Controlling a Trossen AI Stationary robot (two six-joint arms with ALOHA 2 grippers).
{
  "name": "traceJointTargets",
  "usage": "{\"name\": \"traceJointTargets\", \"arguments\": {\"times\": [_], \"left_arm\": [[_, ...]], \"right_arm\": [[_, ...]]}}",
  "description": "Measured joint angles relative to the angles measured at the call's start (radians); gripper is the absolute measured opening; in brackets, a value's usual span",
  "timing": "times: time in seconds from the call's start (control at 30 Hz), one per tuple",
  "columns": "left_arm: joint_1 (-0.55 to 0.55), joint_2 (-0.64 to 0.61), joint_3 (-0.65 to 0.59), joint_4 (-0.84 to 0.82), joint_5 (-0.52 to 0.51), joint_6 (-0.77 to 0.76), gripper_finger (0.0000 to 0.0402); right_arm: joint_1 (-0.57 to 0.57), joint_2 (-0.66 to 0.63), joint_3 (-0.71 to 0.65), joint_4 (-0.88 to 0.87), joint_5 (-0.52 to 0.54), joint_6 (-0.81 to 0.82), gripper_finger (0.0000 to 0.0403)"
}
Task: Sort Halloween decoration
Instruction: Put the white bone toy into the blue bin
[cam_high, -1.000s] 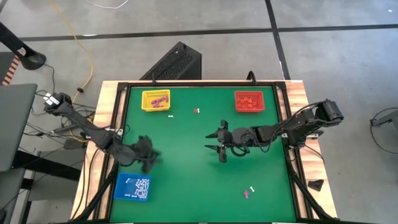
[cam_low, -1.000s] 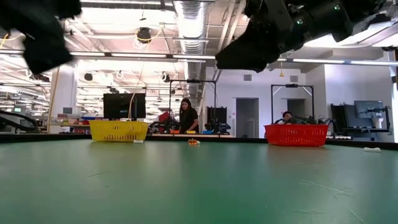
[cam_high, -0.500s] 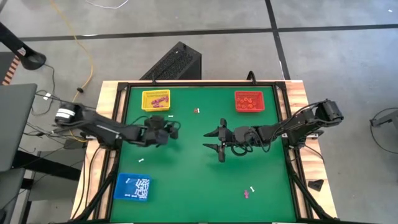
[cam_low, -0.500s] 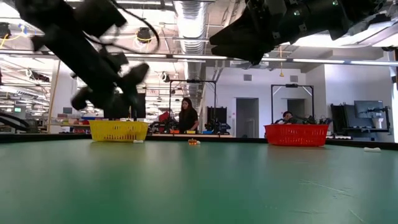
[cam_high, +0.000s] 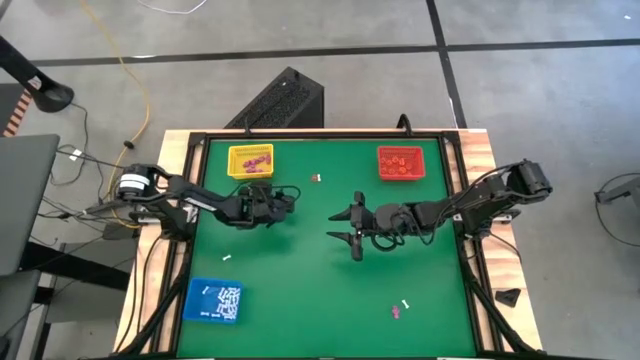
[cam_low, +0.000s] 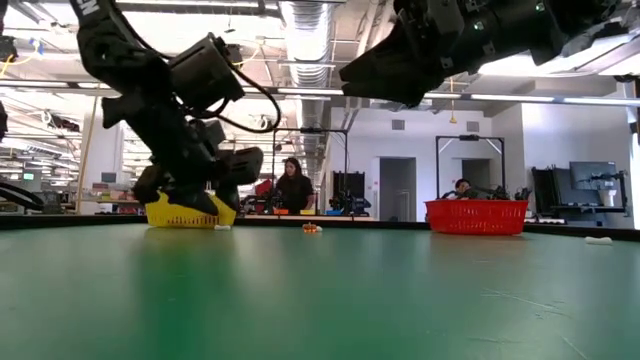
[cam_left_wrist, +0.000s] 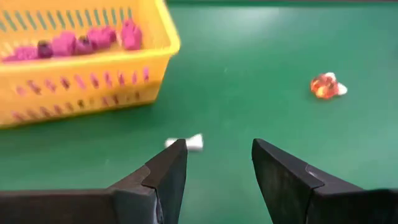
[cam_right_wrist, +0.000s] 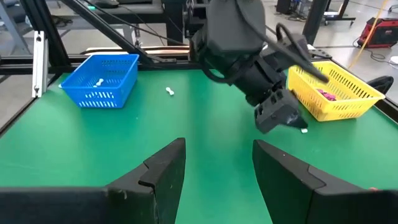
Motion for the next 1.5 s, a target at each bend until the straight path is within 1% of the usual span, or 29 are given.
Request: {"name": "traceJointTargets", "arguments": {"times": [0.2,0.47,0.57,1.03,1.13,1.23,1.4,1.5], "left_arm": [[0.029,0.0,0.026,-0.004,-0.057,0.056,0.0173],[0.058,0.0,0.029,-0.019,-0.048,0.039,0.0173],[0.058,0.0,0.028,-0.039,-0.047,0.034,0.0173],[0.055,0.003,0.029,-0.039,-0.039,0.032,0.0173],[0.054,0.02,0.028,-0.038,-0.034,0.026,0.0173],[0.052,0.069,0.03,-0.01,-0.03,0.008,0.0173],[0.051,0.136,0.03,-0.001,-0.041,-0.036,0.0173],[0.049,0.174,0.031,0.019,-0.065,-0.053,0.0173]], "right_arm": [[-0.005,0.0,0.0,-0.009,0.0,0.003,0.0217],[-0.005,0.0,0.0,-0.012,0.0,0.003,0.0217],[-0.005,0.0,0.0,-0.015,-0.001,0.003,0.0217],[-0.005,0.0,0.0,-0.015,-0.001,0.003,0.0217],[-0.005,0.0,0.0,-0.014,-0.001,0.003,0.0217],[-0.005,0.0,0.0,-0.014,-0.001,0.003,0.0217],[-0.003,0.0,0.0,-0.01,-0.002,0.003,0.0217],[-0.003,0.0,0.0,-0.013,-0.002,0.003,0.0217]]}}
